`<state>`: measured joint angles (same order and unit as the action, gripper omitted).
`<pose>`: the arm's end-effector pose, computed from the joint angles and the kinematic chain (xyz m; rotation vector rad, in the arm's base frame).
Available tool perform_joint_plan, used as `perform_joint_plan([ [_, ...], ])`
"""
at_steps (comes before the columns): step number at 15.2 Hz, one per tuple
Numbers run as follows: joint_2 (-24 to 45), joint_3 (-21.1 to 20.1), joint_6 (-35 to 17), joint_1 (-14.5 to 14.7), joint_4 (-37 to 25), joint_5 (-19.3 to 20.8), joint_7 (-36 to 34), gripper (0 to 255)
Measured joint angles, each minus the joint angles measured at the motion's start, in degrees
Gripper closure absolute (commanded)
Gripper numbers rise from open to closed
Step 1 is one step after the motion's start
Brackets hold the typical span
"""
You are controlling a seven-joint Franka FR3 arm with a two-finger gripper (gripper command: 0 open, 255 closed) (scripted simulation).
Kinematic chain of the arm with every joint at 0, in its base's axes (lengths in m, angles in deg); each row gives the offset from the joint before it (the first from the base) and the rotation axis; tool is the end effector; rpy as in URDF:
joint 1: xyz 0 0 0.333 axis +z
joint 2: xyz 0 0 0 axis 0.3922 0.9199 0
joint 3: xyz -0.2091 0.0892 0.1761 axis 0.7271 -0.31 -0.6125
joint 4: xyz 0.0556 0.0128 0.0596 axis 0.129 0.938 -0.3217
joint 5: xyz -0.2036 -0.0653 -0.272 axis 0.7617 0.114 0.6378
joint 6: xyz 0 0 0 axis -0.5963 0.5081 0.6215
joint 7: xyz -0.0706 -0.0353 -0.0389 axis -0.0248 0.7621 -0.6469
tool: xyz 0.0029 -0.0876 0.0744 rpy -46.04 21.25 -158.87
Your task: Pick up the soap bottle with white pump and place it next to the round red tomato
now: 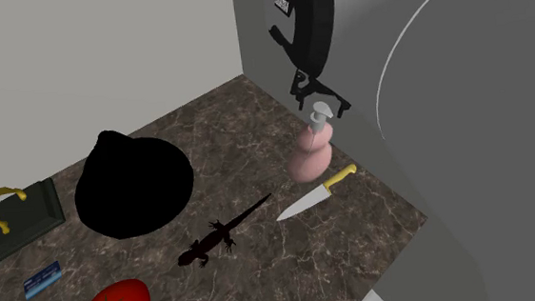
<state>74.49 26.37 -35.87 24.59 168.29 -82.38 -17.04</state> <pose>0.6139 0.0001 0.4252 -3.0780 0.3189 0.0644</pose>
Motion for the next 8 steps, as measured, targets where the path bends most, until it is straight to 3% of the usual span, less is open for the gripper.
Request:
perform_joint_plan([
  [6,0.1,0.0,-0.2,0.0,0.1,0.0,0.0,0],
  [7,0.1,0.0,-0.2,0.0,0.1,0.0,0.0,255],
  [8,0.1,0.0,-0.2,0.0,0.1,0.0,0.0,255],
])
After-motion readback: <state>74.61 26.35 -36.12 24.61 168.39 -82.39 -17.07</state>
